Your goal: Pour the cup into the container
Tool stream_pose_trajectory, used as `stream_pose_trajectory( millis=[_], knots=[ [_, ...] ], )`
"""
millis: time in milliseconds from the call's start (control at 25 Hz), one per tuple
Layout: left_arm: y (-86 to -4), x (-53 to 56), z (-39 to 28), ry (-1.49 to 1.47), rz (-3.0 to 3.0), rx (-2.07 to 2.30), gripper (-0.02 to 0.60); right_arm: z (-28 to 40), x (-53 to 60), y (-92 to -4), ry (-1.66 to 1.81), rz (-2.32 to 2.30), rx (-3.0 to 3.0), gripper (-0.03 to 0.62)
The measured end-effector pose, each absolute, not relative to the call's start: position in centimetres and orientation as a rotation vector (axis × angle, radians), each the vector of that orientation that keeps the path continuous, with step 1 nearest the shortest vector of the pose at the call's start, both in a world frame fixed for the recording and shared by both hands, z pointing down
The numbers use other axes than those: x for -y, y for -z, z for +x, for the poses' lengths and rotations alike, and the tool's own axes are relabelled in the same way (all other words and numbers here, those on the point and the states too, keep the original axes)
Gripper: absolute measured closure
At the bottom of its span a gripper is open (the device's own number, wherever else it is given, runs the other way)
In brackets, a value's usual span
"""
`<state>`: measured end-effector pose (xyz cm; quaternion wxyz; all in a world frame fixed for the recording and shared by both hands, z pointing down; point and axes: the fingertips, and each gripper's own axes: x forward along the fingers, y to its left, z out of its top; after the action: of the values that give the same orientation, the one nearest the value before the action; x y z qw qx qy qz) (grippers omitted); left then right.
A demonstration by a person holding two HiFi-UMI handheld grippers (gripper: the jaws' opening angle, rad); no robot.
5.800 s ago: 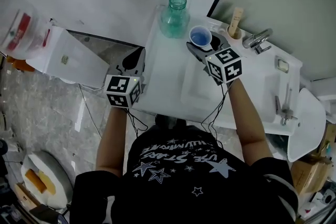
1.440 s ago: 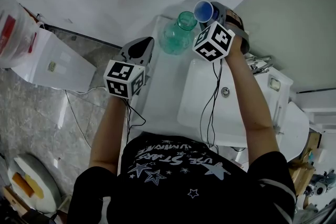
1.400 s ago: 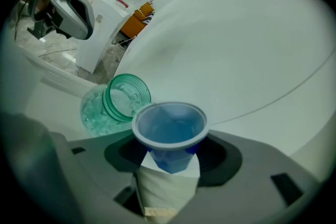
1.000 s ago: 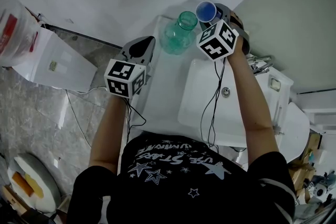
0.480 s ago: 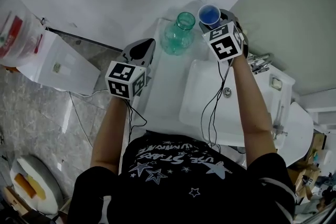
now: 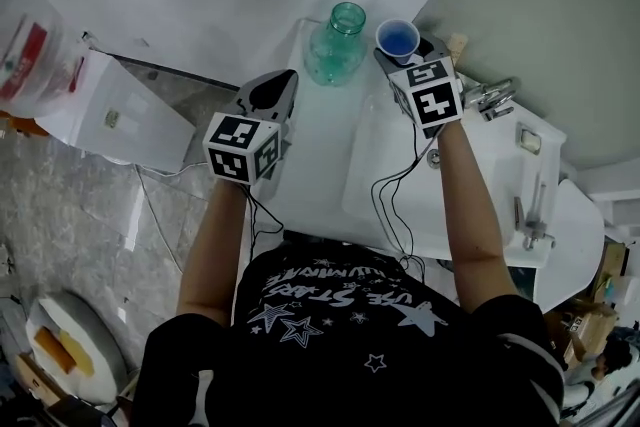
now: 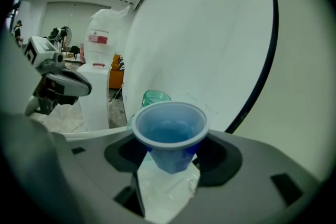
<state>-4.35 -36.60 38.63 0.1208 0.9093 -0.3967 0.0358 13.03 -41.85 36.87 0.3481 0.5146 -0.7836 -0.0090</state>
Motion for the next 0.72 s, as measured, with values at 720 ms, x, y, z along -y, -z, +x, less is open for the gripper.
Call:
stream_pose_trajectory(
  millis=[720],
  knots=[
    [-43.2,30.4,-5.9,-0.214,2.554,1.177,0.571,6.5,34.1,-44.9,-0.170,1.247,2.331,0.318]
  ],
)
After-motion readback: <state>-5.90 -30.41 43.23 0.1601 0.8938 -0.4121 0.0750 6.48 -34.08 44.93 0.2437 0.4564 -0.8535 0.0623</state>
